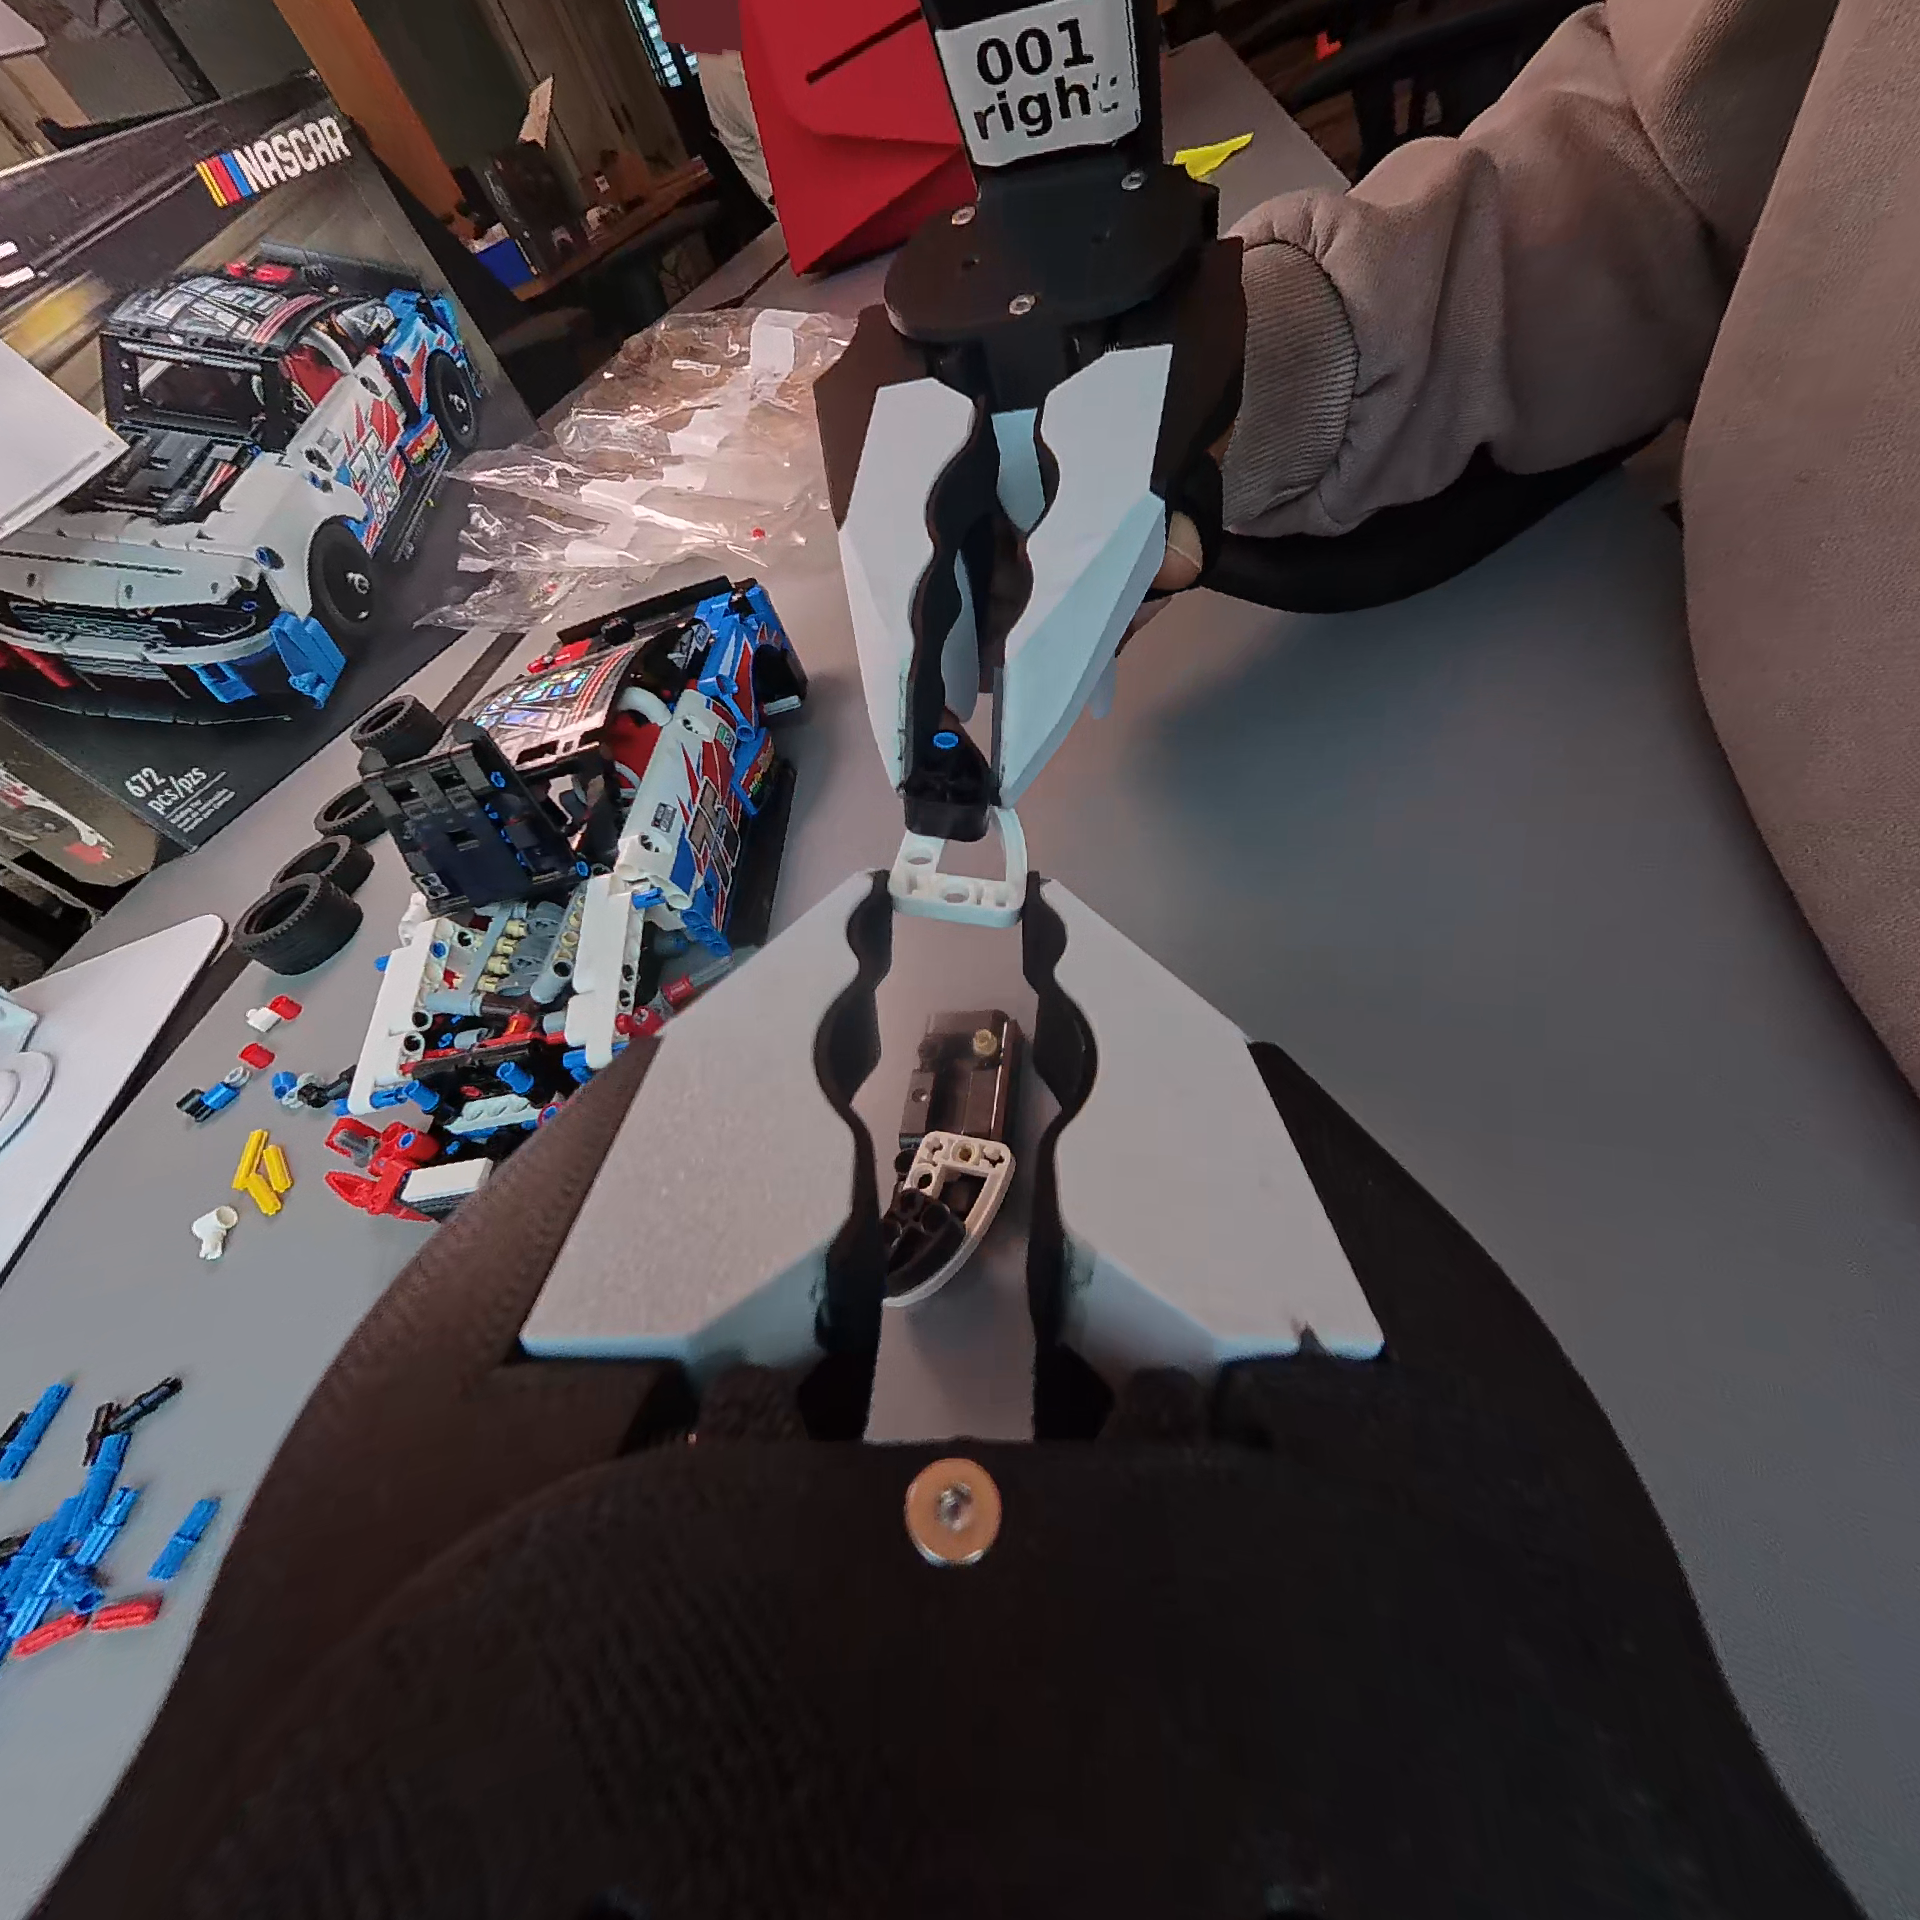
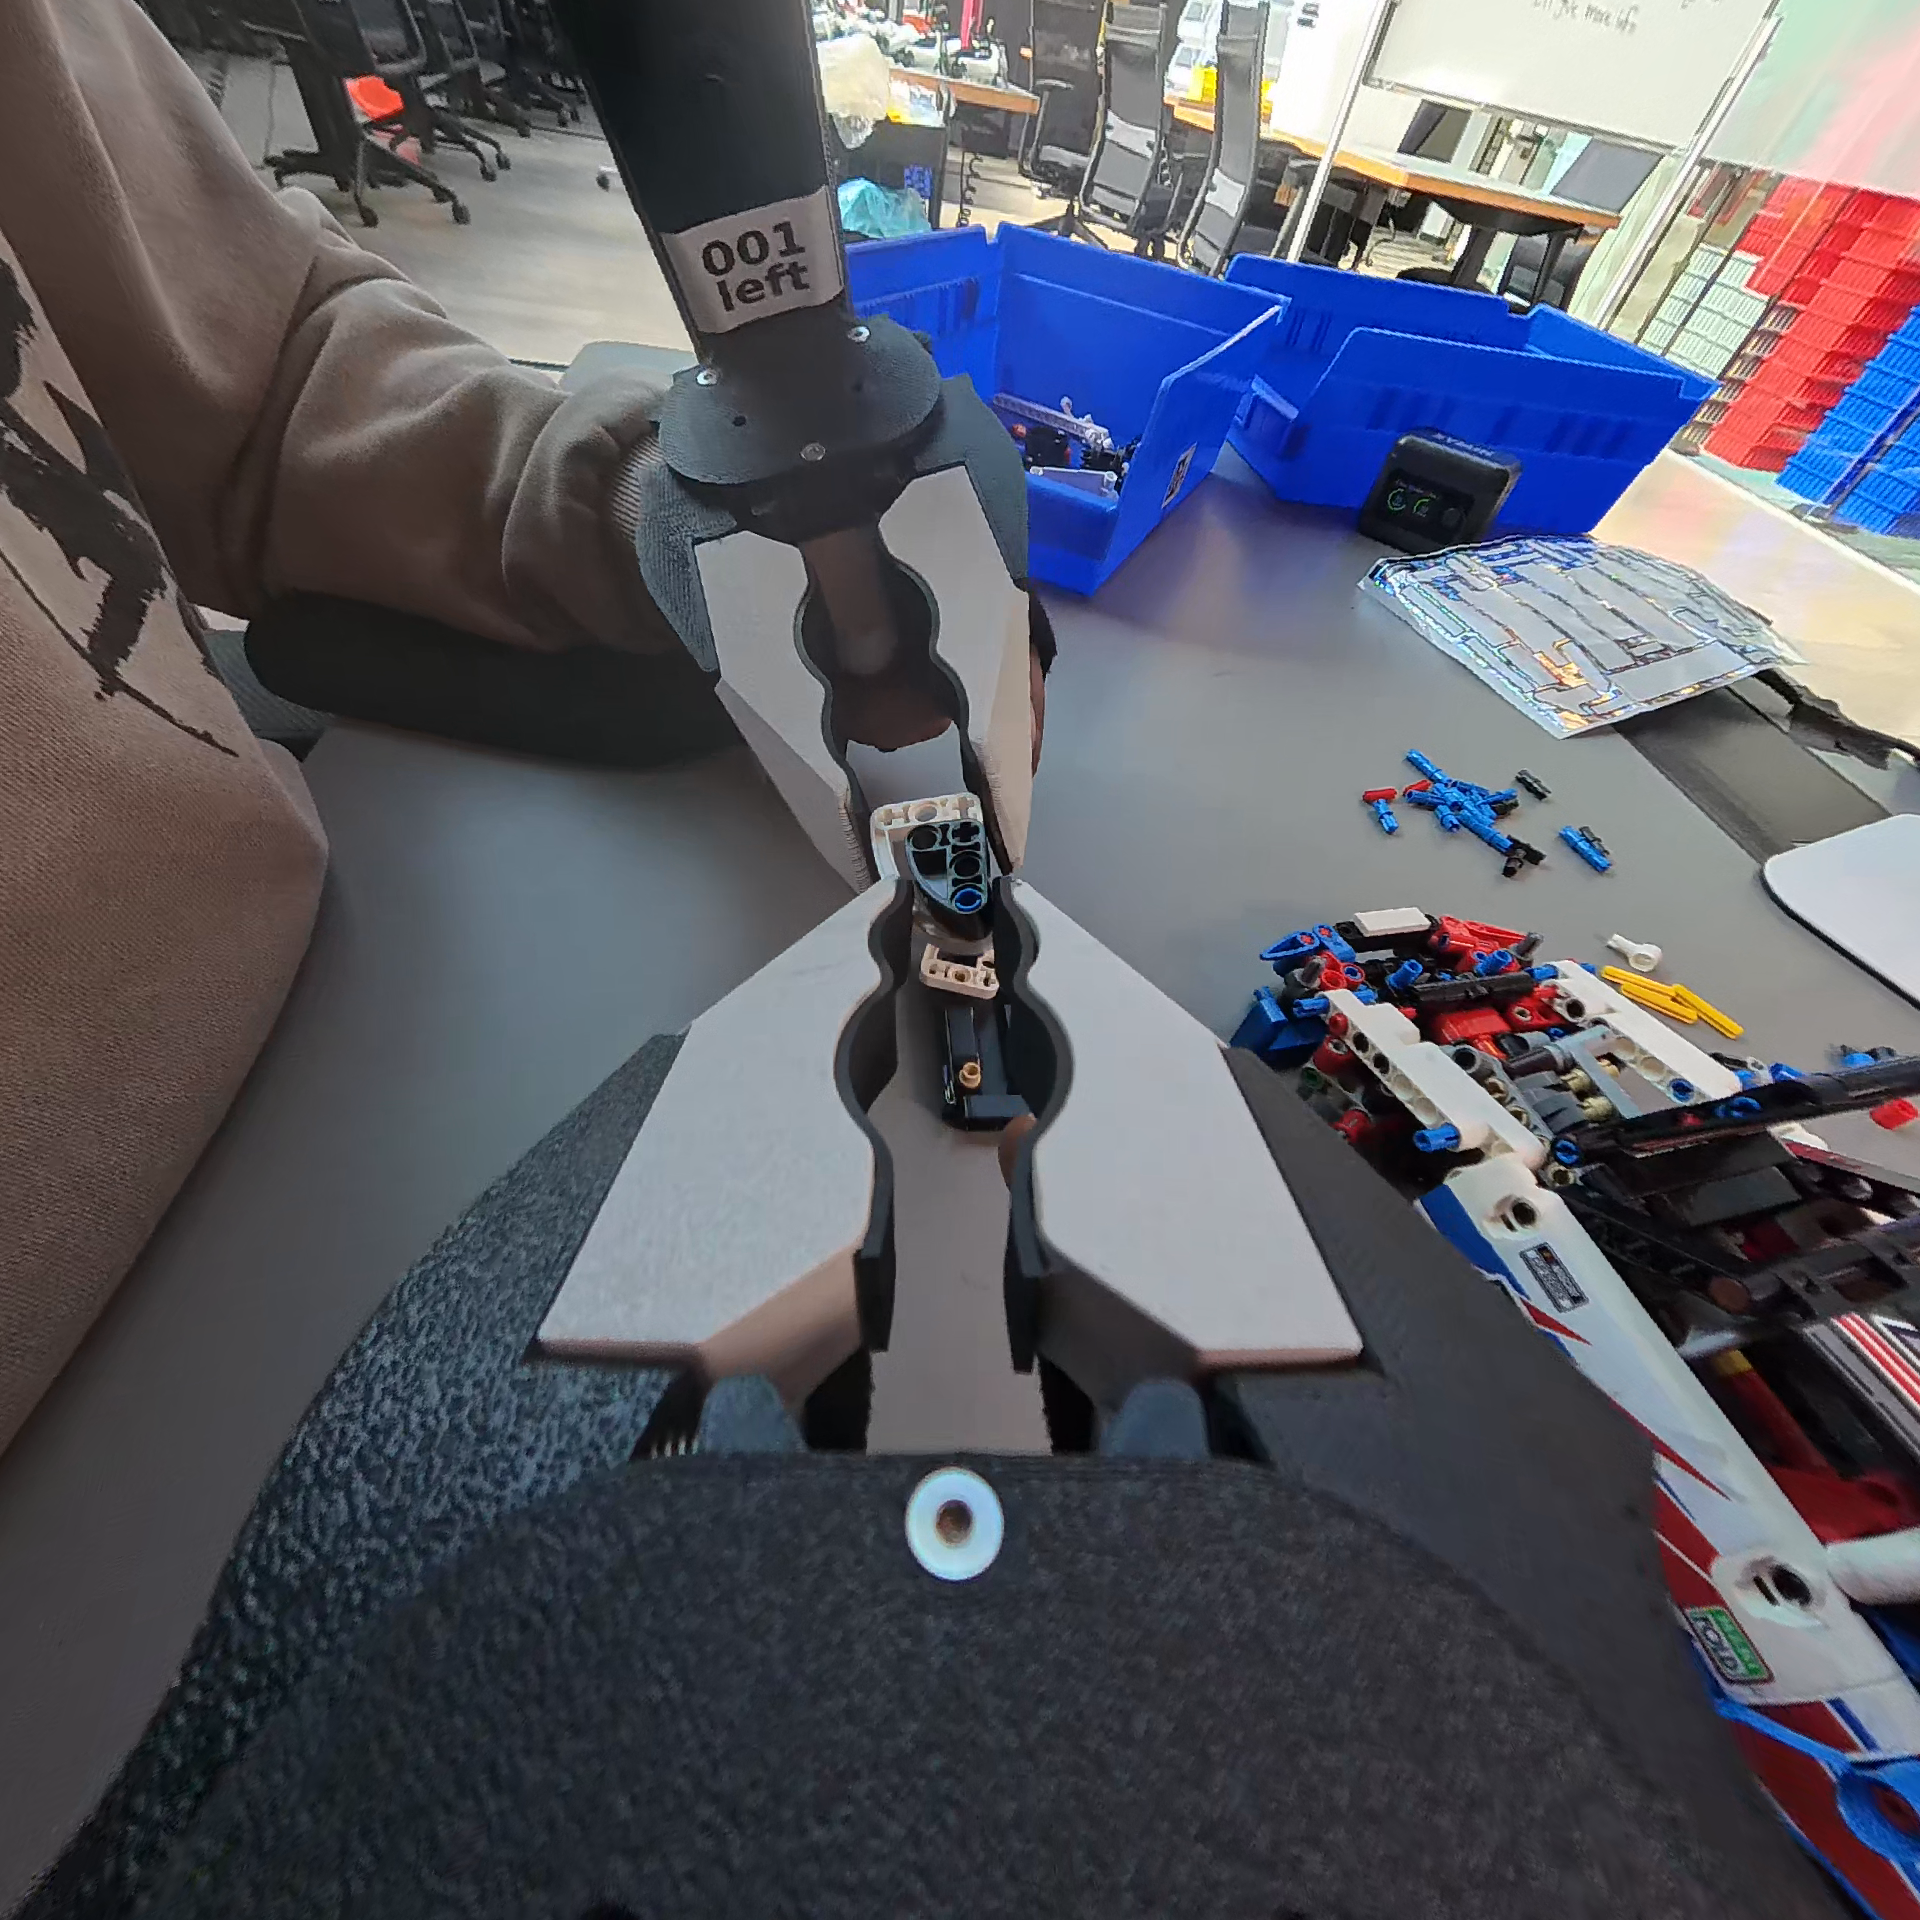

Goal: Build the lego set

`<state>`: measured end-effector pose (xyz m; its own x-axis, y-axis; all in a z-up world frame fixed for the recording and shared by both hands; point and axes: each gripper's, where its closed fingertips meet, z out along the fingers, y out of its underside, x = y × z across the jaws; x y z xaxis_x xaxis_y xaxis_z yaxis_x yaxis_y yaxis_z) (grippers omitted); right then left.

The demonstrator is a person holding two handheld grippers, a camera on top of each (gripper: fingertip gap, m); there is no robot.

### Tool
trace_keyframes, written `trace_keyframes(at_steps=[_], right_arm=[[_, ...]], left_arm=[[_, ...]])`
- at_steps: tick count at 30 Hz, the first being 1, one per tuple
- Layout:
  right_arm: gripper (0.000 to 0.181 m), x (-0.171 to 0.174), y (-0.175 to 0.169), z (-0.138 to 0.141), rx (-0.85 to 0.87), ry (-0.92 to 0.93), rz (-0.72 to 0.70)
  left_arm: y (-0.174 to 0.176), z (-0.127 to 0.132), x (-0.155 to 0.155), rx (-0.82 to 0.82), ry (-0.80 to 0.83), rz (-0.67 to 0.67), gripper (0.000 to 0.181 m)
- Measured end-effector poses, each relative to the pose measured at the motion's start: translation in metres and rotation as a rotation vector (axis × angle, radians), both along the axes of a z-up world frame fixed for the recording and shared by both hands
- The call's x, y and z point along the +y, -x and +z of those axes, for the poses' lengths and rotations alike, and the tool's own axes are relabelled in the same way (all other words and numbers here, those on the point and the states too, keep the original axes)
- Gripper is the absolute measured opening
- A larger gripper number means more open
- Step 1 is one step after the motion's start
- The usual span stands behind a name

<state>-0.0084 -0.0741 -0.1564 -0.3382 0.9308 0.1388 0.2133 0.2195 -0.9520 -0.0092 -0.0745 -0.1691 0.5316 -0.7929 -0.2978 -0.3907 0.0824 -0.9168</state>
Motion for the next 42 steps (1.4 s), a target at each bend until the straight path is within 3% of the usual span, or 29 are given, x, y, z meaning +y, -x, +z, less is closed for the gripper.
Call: trace_keyframes(at_steps=[5,19,26,31,42], right_arm=[[0.026,-0.004,-0.002,-0.004,-0.015,-0.058,0.025],[0.018,-0.009,-0.007,-0.020,-0.065,-0.158,0.091],[0.018,0.010,0.001,-0.038,-0.179,-0.221,0.067],[0.018,0.018,0.001,-0.052,-0.311,-0.106,0.099],[0.018,0.016,-0.002,-0.071,-0.400,-0.120,0.095]], left_arm=[[-0.002,0.000,0.000,-0.018,0.012,-0.019,0.023],[-0.015,-0.015,-0.003,-0.001,0.115,-0.070,0.023],[-0.007,-0.036,0.016,0.132,0.172,-0.032,0.023],[-0.002,-0.046,0.022,0.160,0.243,-0.007,0.024],[-0.003,-0.052,0.016,0.180,0.276,-0.020,0.020]])
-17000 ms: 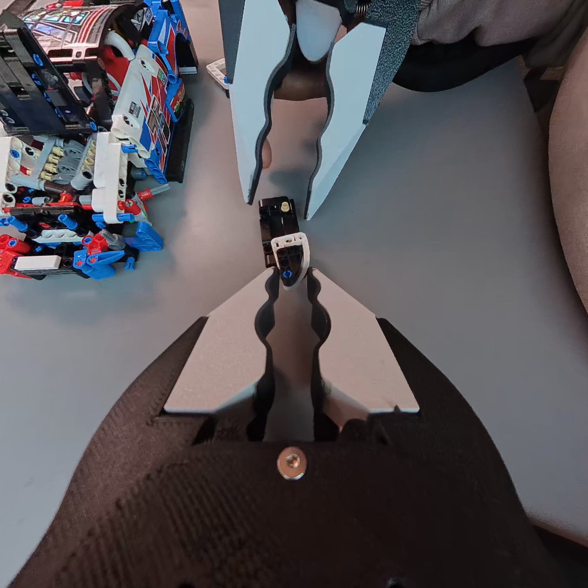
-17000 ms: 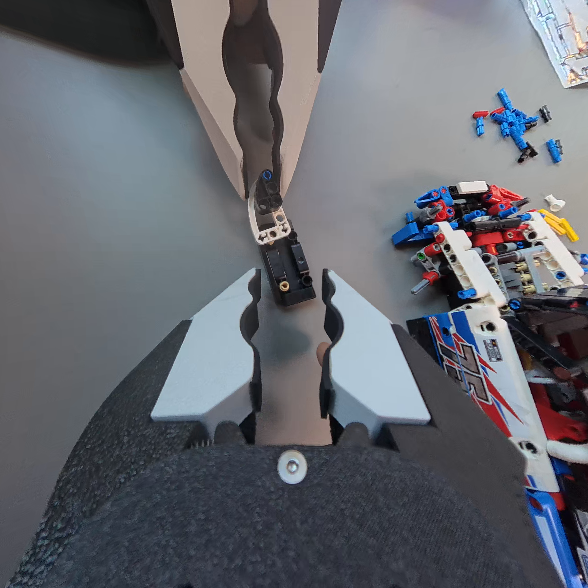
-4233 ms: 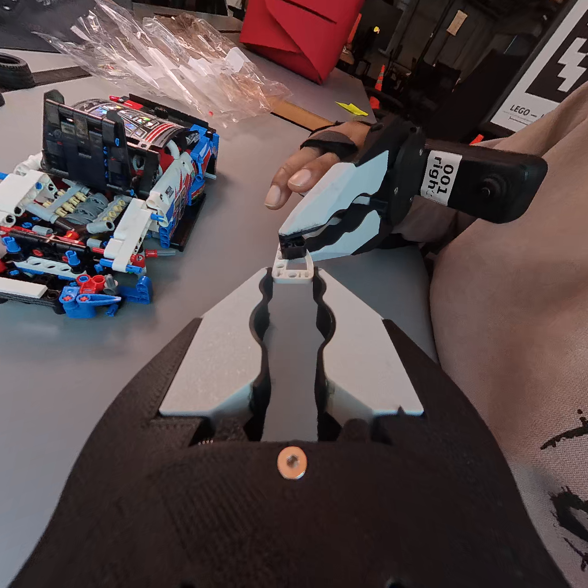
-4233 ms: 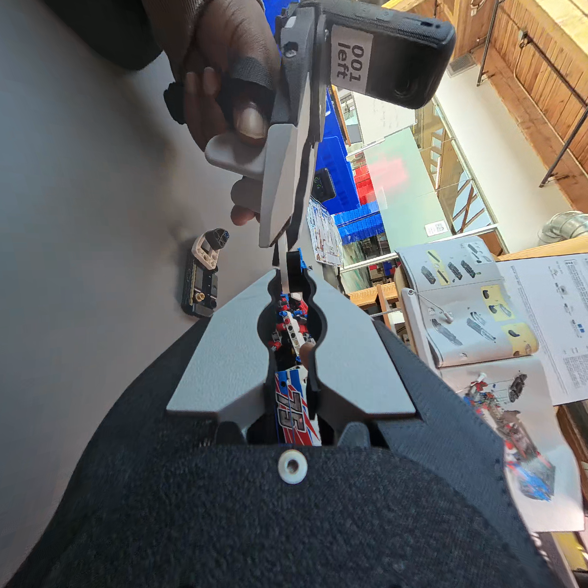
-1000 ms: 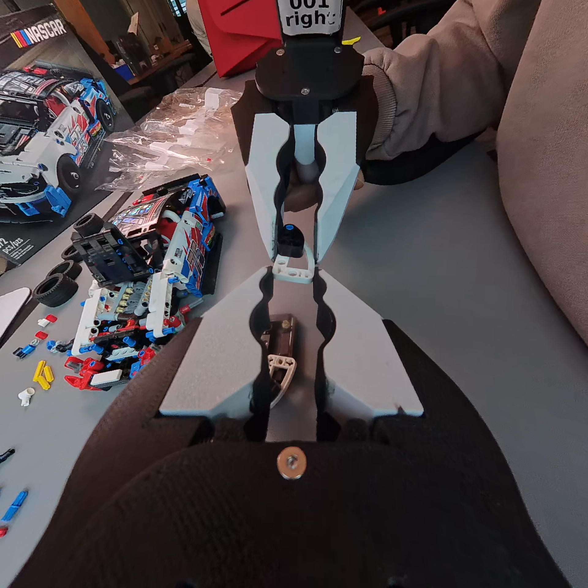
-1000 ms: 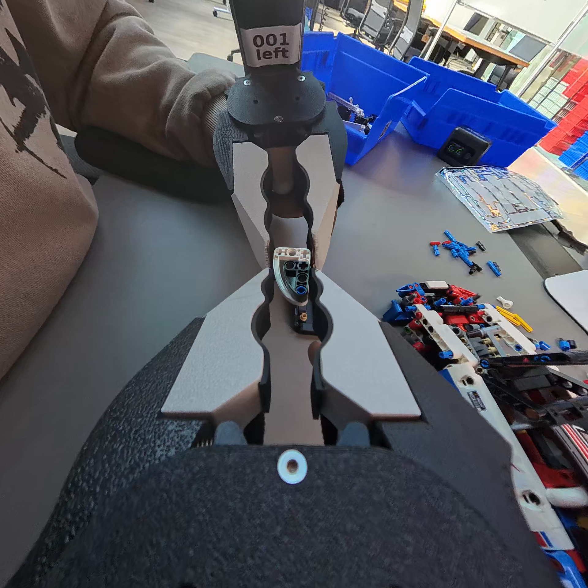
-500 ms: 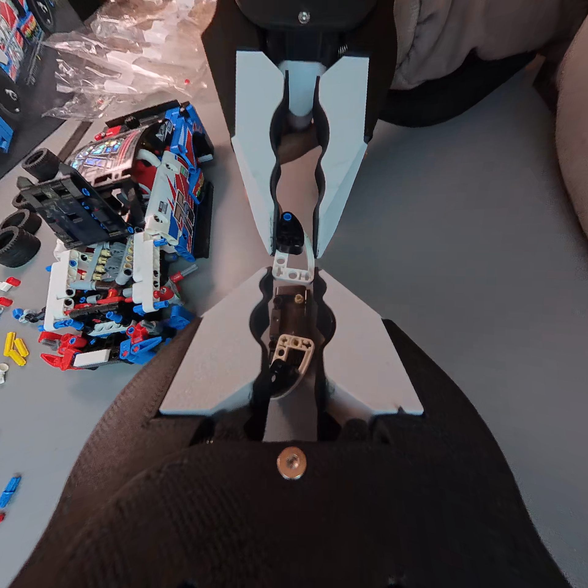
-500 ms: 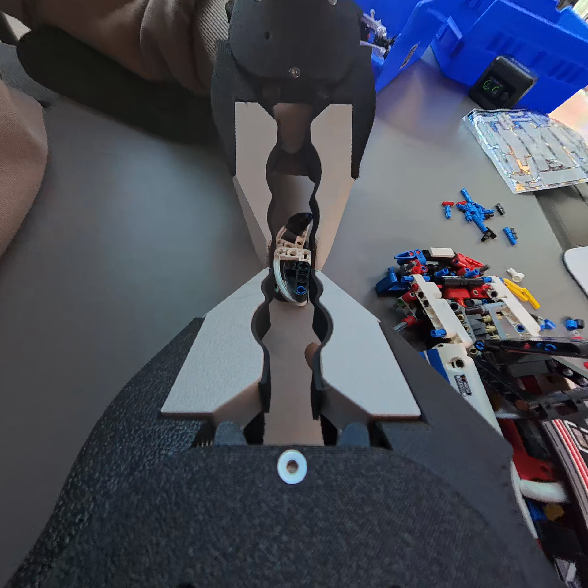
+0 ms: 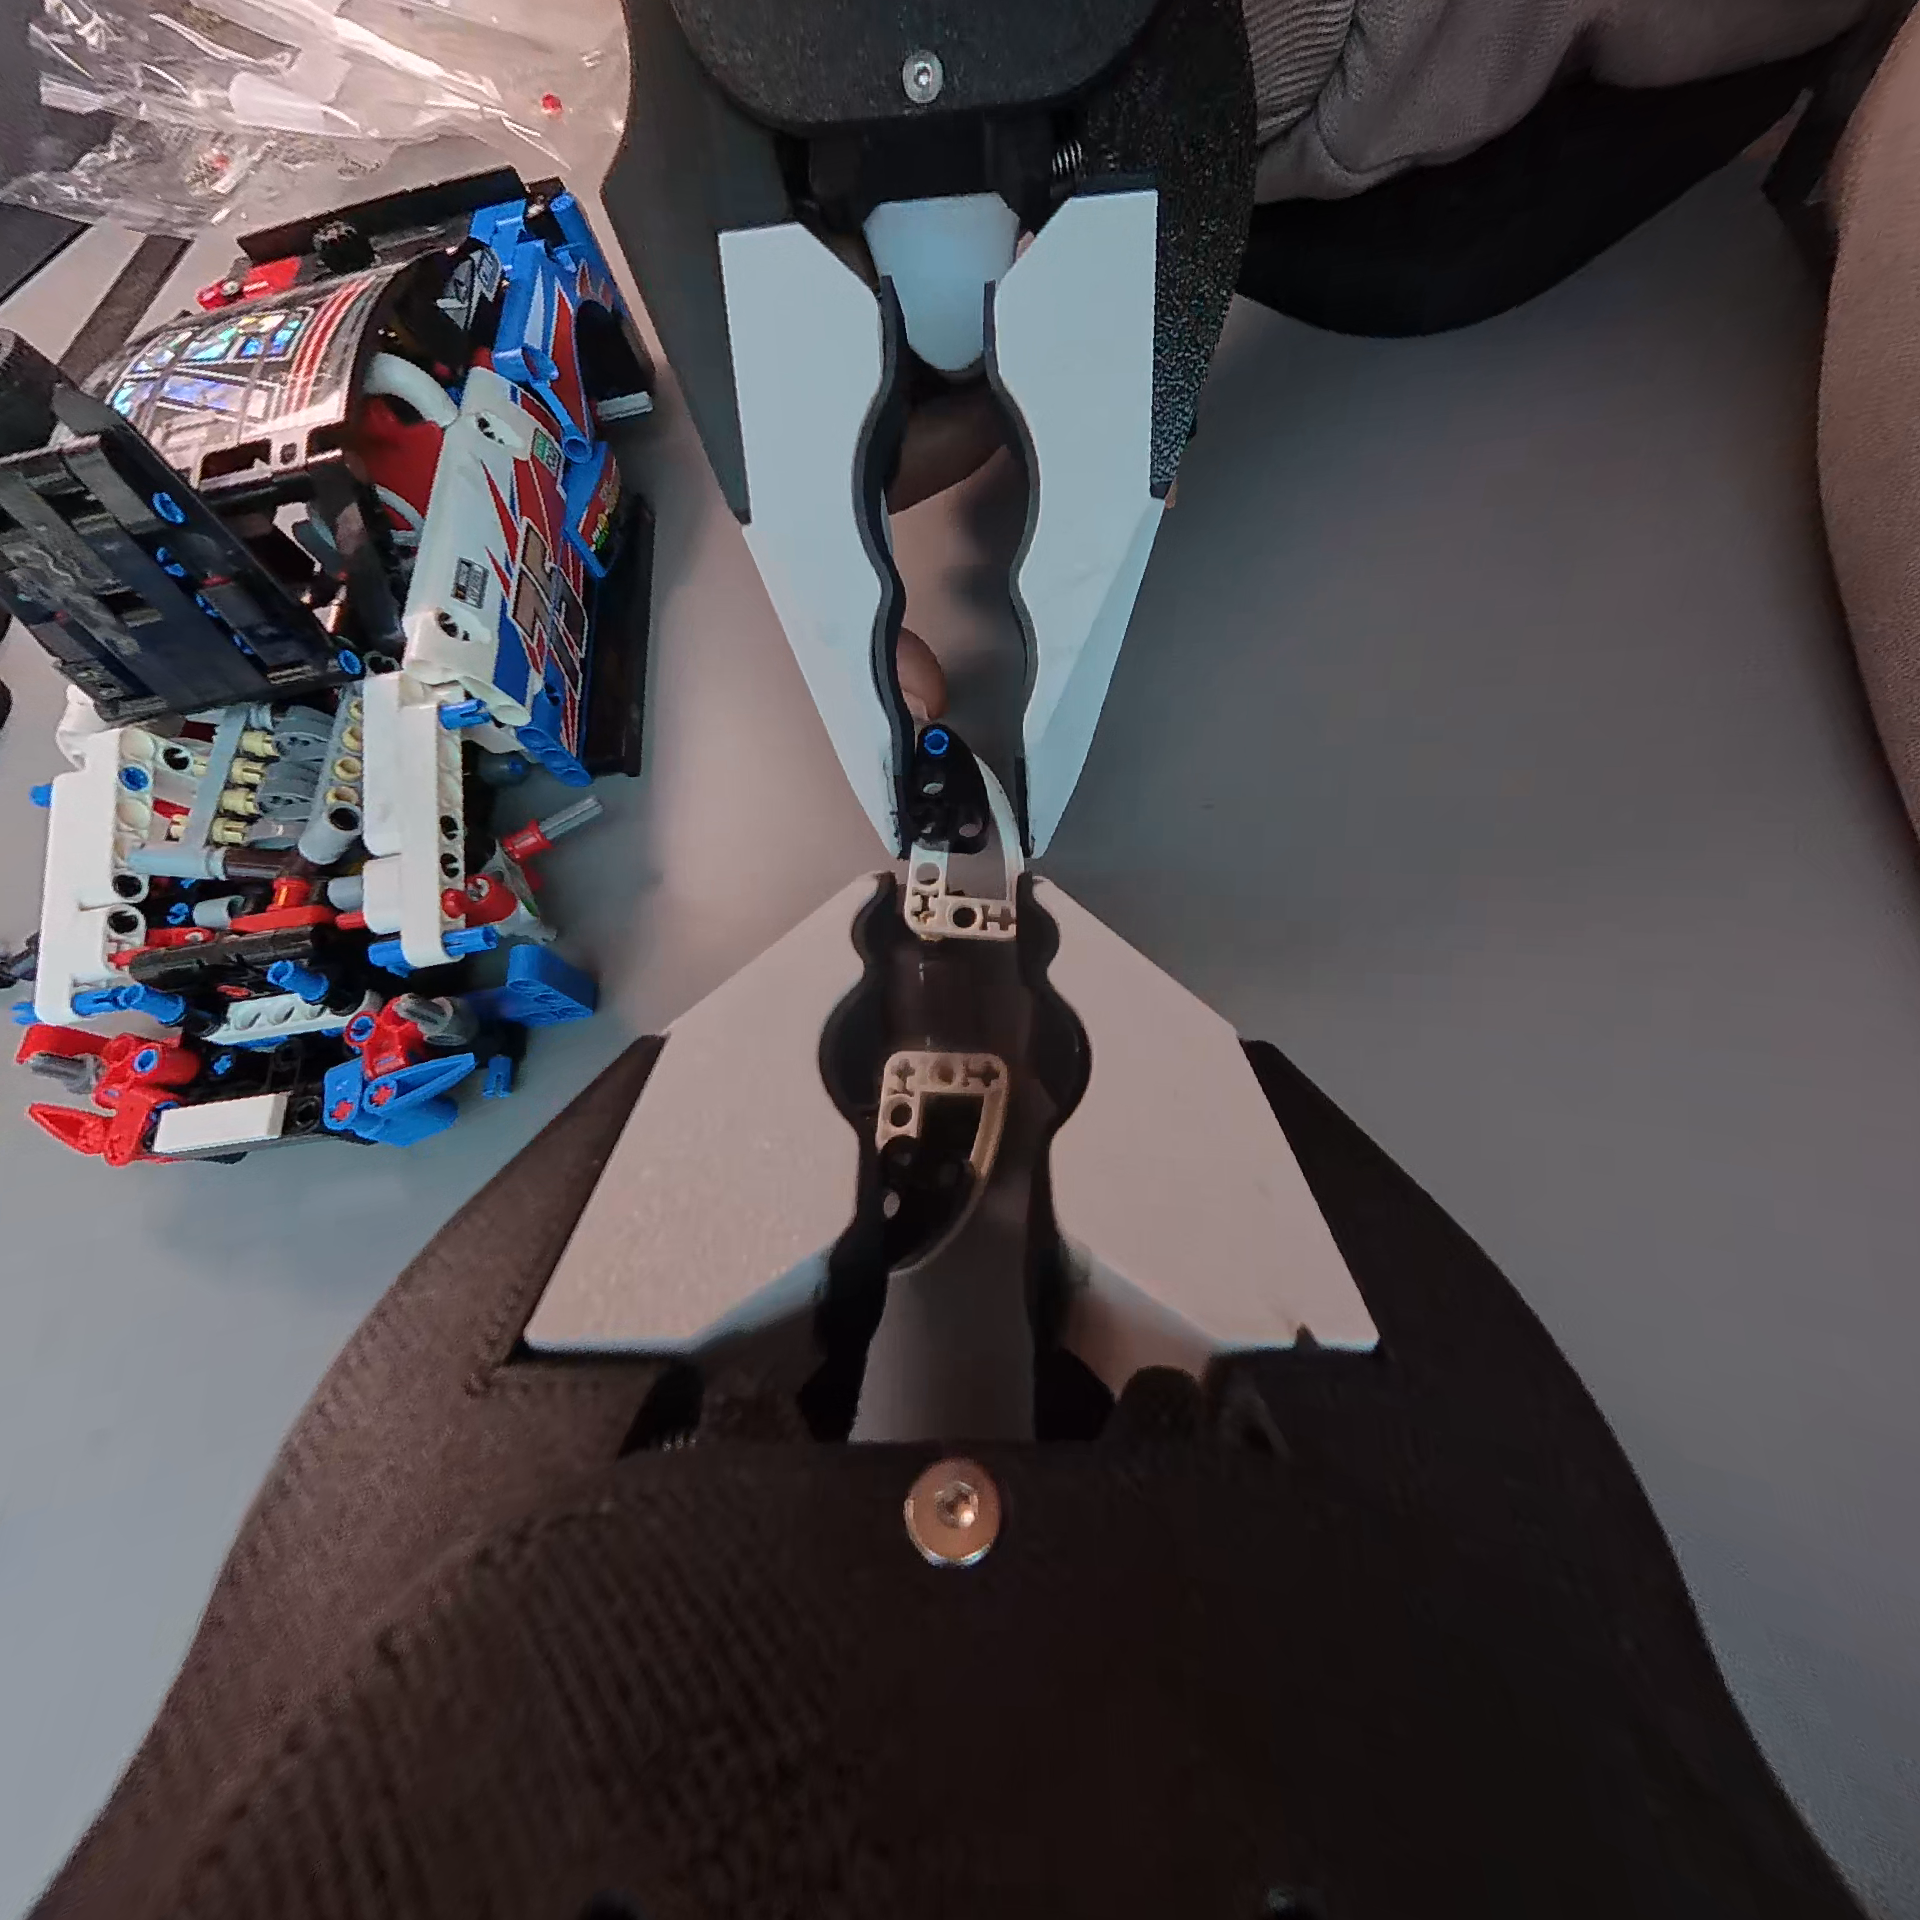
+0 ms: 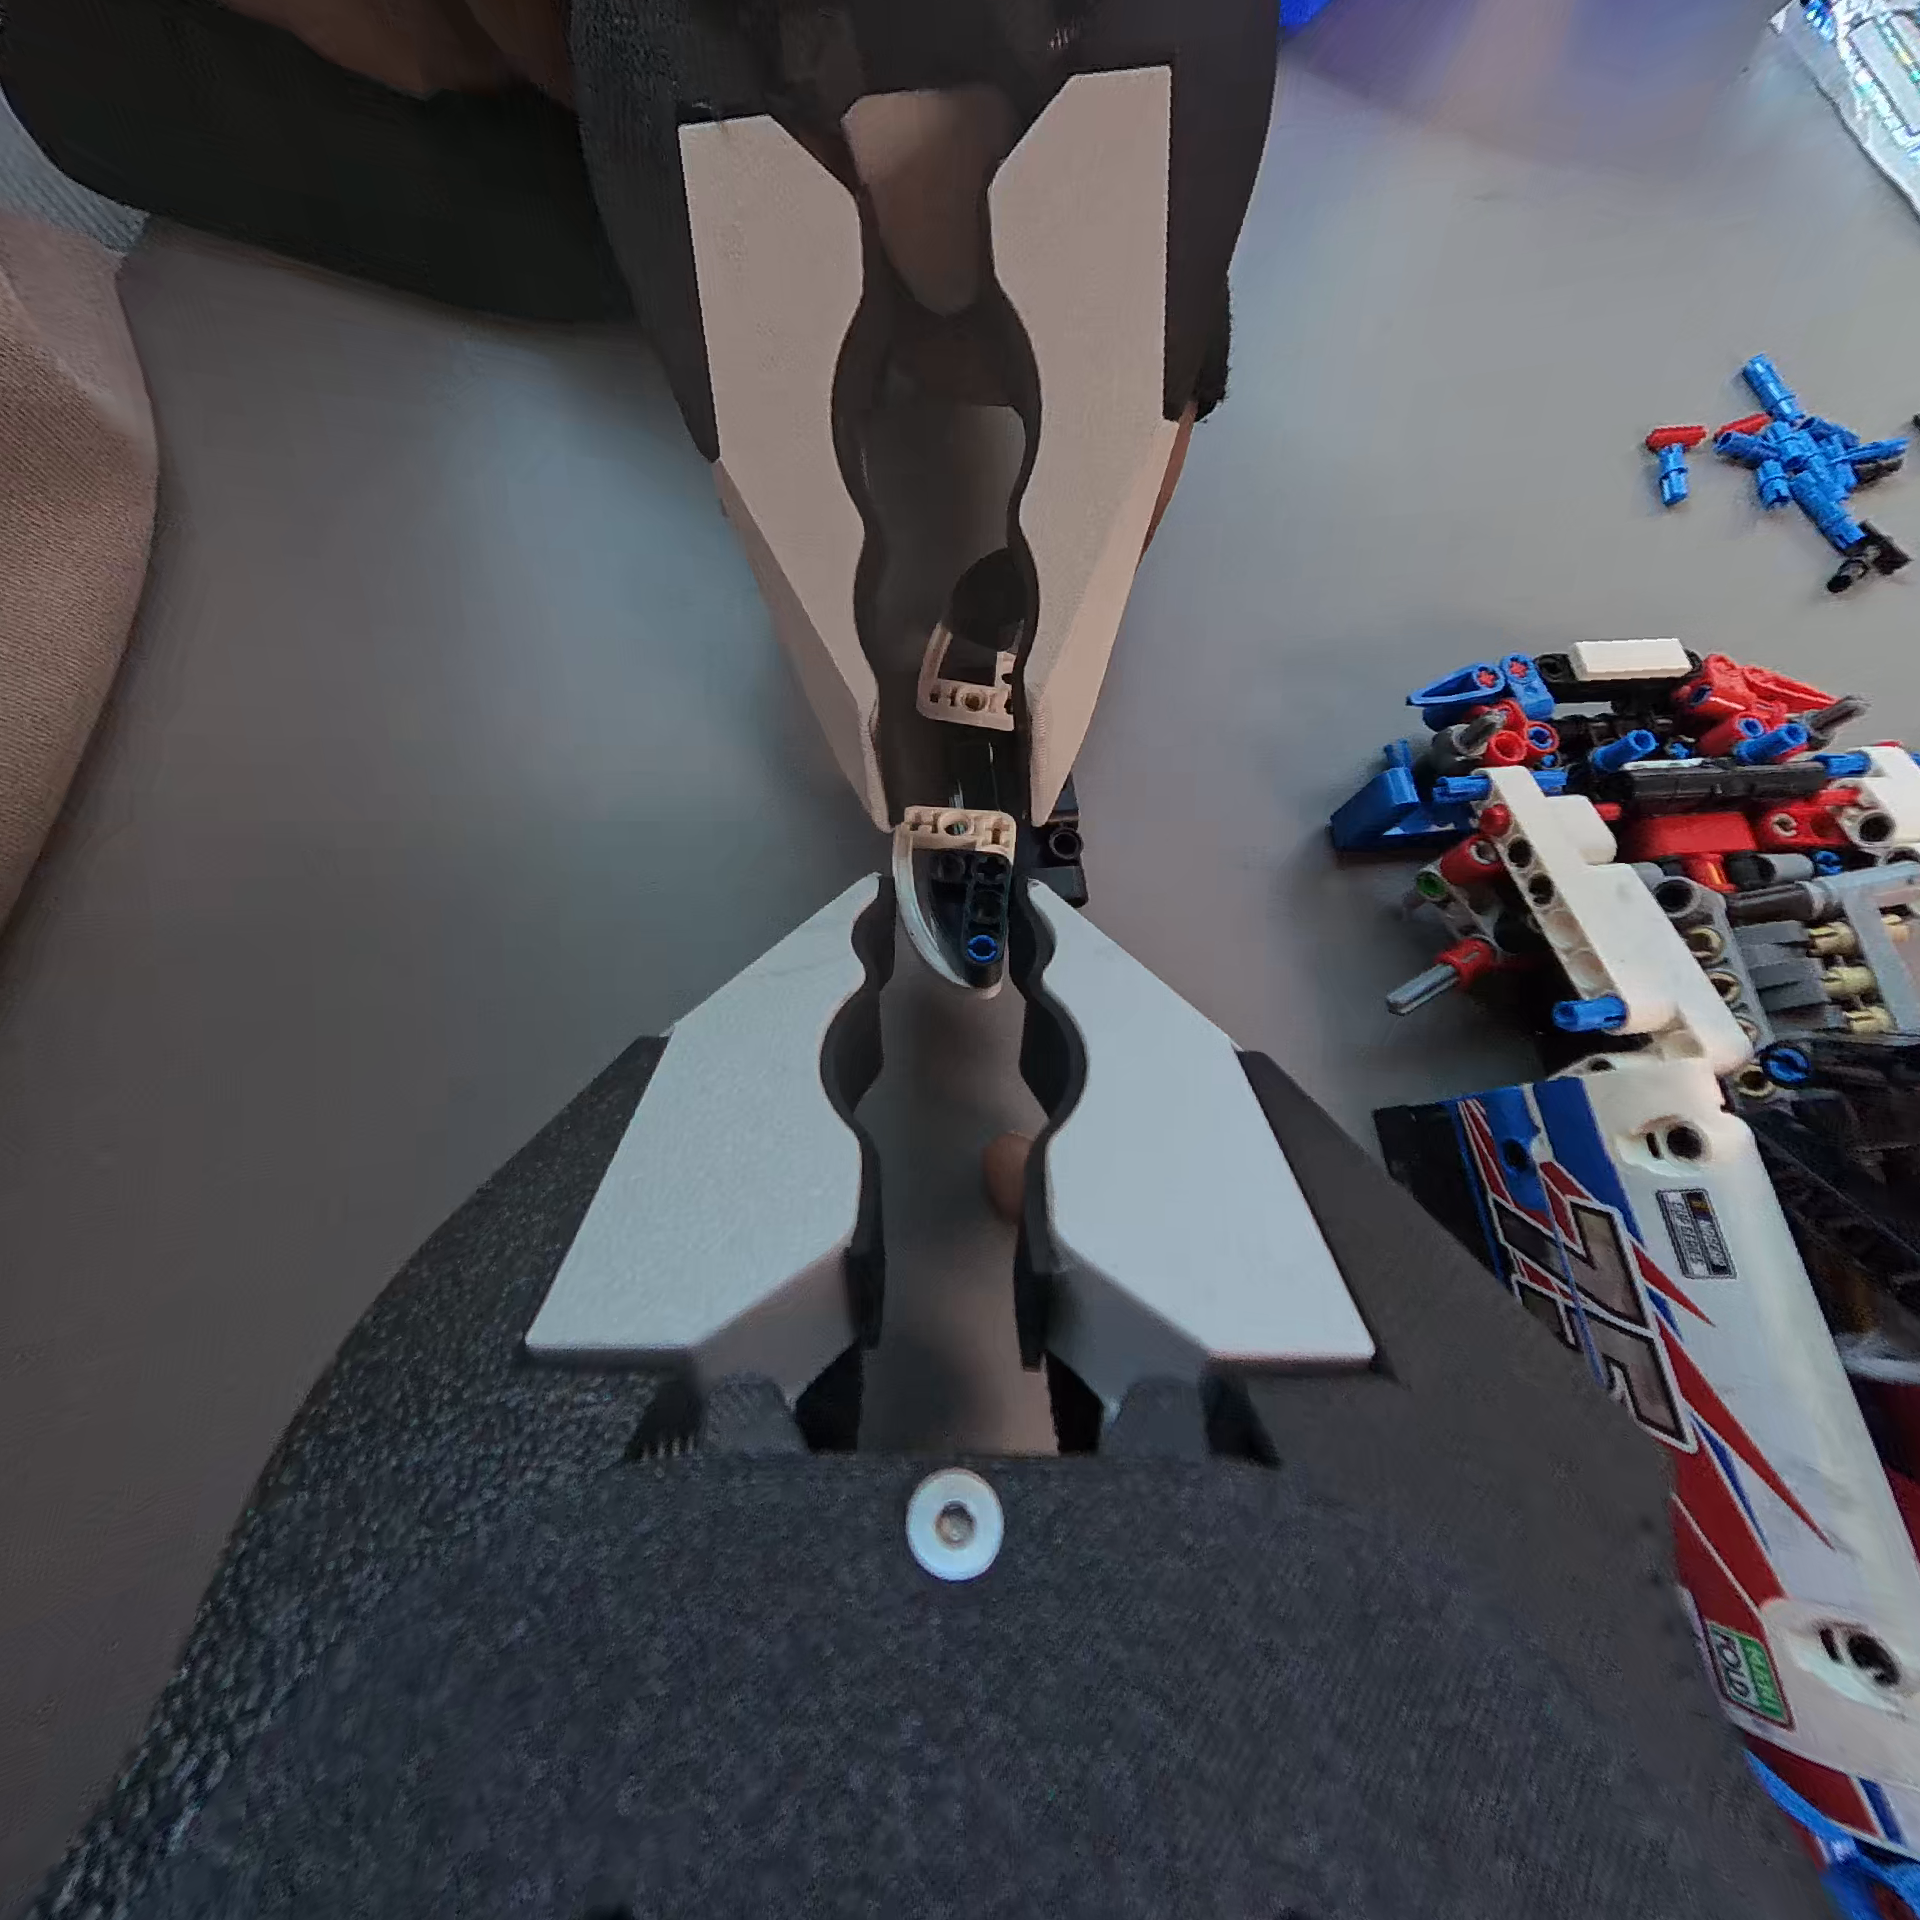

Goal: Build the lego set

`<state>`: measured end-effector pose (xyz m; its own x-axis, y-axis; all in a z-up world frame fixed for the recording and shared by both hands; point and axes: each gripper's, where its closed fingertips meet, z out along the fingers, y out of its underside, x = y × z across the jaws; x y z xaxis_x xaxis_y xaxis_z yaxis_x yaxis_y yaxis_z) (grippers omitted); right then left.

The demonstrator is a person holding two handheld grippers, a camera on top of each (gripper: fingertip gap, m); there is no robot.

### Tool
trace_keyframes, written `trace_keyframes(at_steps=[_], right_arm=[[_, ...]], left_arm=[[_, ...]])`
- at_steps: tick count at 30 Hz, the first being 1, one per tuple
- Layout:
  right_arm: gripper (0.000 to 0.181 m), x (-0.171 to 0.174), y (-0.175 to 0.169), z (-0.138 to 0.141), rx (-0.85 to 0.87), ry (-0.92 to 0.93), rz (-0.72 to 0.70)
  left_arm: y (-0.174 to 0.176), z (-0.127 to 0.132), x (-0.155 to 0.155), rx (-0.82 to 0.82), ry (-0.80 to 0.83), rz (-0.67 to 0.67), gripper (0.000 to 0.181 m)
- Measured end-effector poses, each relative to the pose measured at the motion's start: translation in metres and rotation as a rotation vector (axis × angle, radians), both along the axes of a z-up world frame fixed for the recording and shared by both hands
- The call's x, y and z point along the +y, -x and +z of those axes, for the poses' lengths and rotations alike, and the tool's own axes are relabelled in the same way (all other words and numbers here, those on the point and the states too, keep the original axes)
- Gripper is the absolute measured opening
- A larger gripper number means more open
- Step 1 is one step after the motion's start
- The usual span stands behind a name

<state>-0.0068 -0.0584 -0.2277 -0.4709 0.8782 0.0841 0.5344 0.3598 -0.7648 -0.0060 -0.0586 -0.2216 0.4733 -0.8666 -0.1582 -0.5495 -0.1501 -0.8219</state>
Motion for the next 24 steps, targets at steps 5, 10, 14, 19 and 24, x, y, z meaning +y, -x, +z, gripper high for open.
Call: trace_keyframes(at_steps=[5,10,14,19,24], right_arm=[[0.018,0.003,0.000,0.000,-0.008,0.004,-0.013],[0.018,0.007,0.001,0.001,-0.017,0.036,-0.009],[0.018,0.008,0.001,0.000,-0.032,0.045,0.005],[0.018,0.008,0.002,-0.003,-0.069,0.031,0.040],[0.018,0.006,0.000,-0.005,-0.097,0.004,0.077]], left_arm=[[0.002,-0.002,0.002,0.021,-0.008,0.014,0.017],[0.006,-0.007,0.005,0.036,0.034,0.043,0.034],[0.007,-0.018,0.005,0.075,0.104,0.048,0.042],[0.006,-0.019,0.006,0.076,0.109,0.031,0.025],[0.006,-0.019,0.004,0.068,0.106,0.011,0.025]])
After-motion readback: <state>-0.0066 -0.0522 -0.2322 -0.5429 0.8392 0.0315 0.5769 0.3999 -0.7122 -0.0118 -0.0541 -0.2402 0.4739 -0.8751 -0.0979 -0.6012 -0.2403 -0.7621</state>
